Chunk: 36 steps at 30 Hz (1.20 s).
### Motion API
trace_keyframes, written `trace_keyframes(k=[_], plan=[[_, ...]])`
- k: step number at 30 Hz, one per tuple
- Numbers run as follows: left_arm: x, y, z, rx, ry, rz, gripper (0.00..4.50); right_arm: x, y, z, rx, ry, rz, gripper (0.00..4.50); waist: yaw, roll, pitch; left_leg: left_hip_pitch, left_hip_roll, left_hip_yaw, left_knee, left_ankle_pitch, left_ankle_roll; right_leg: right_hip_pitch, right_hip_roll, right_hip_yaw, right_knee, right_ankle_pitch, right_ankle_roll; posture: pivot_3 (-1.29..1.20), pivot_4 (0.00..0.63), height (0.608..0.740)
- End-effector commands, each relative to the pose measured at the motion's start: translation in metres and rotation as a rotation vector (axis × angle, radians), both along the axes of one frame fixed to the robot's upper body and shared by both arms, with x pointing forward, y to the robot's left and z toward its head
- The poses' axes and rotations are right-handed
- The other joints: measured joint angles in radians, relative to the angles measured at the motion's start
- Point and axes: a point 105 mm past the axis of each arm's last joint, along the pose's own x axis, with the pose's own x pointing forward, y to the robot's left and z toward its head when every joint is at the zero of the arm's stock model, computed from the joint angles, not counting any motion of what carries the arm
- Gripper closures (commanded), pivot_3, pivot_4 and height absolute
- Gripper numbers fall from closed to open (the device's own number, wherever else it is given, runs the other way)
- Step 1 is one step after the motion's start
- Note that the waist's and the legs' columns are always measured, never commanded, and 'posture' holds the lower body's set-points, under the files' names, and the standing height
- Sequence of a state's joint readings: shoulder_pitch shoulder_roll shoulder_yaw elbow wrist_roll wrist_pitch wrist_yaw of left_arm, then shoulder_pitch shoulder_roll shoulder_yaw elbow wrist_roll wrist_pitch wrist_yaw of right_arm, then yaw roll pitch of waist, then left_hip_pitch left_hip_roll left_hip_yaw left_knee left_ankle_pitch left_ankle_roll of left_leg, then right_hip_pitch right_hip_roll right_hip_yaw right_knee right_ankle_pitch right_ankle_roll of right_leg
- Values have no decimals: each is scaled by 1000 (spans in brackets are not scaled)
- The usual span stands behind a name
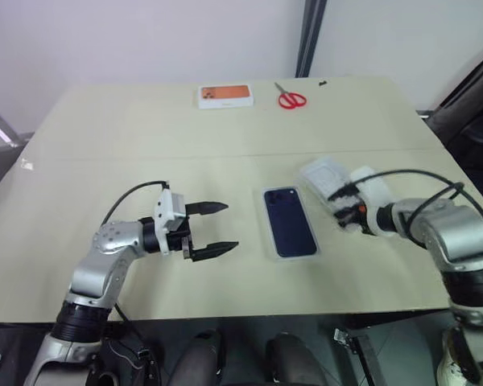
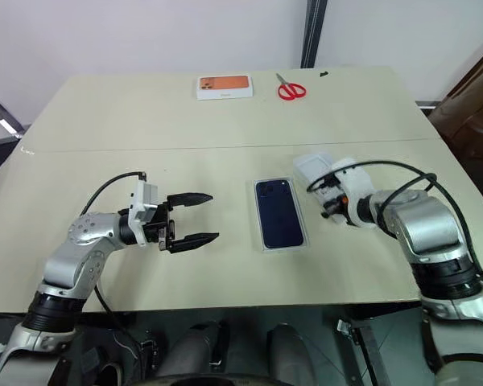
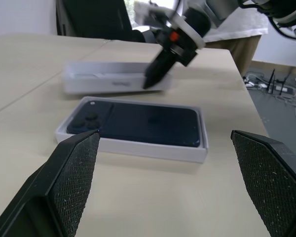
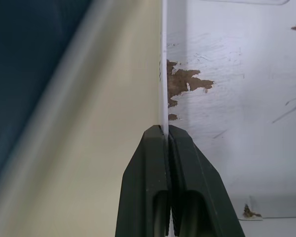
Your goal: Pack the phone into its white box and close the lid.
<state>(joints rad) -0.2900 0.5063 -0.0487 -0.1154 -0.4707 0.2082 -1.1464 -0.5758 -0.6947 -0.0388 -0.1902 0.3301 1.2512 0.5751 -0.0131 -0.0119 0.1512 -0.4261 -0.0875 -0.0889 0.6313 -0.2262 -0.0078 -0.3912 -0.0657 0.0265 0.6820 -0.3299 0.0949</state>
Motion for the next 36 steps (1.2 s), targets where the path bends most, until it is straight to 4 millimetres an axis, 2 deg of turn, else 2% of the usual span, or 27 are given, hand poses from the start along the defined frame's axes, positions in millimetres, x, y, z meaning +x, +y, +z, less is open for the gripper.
trace_keyframes(k=[1, 4, 8, 11, 15, 22, 30, 36], plan=[[6, 7, 9, -25, -24, 34, 0, 9, 7, 36, 151, -144, -3, 4424, 3, 0, 0, 0, 0, 0, 0, 0, 0, 0, 0, 0, 0, 0, 0, 0, 150, 734], [13, 14, 17, -54, -20, 84, 0, 9, 30, 52, 444, -140, 49, 4424, 0, 0, 0, 0, 0, 0, 0, 0, 0, 0, 0, 0, 0, 0, 0, 0, 150, 734], [20, 25, 22, -72, -16, 145, 0, 9, 54, 52, 655, -89, 83, 4424, 0, 0, 0, 0, 0, 0, 0, 0, 0, 0, 0, 0, 1, 0, 0, 0, 150, 734], [21, 29, 24, -78, -7, 170, 0, -1, 76, 59, 787, -54, 175, 4424, -1, 0, 0, 0, 0, 0, -1, 0, 0, -1, 0, 0, 1, 0, 0, 0, 150, 734], [22, 34, 25, -76, -7, 196, 0, -21, 95, 62, 958, 58, 301, 4424, -2, 0, 0, 0, 0, 0, -1, 0, 0, -1, 0, 0, 1, 0, 0, 0, 150, 734], [23, 32, 29, -119, -2, 228, 0, -48, 117, 43, 1037, 161, 383, 4424, -2, 1, 0, 0, 0, 0, -1, 0, 0, -1, 0, 0, 1, 0, 0, 0, 150, 734], [20, 24, 28, -130, 3, 203, 0, -76, 121, 32, 1130, 287, 453, 4424, -7, 1, 0, 0, 0, 0, -1, 0, 0, -1, 0, 0, 1, 0, 0, 0, 150, 734], [18, 20, 26, -130, 10, 190, 0, -90, 124, 26, 1176, 394, 395, 4424, -7, 1, 0, 0, 0, 0, 0, 0, 1, 0, 0, 1, 1, 0, 0, 0, 150, 734]])
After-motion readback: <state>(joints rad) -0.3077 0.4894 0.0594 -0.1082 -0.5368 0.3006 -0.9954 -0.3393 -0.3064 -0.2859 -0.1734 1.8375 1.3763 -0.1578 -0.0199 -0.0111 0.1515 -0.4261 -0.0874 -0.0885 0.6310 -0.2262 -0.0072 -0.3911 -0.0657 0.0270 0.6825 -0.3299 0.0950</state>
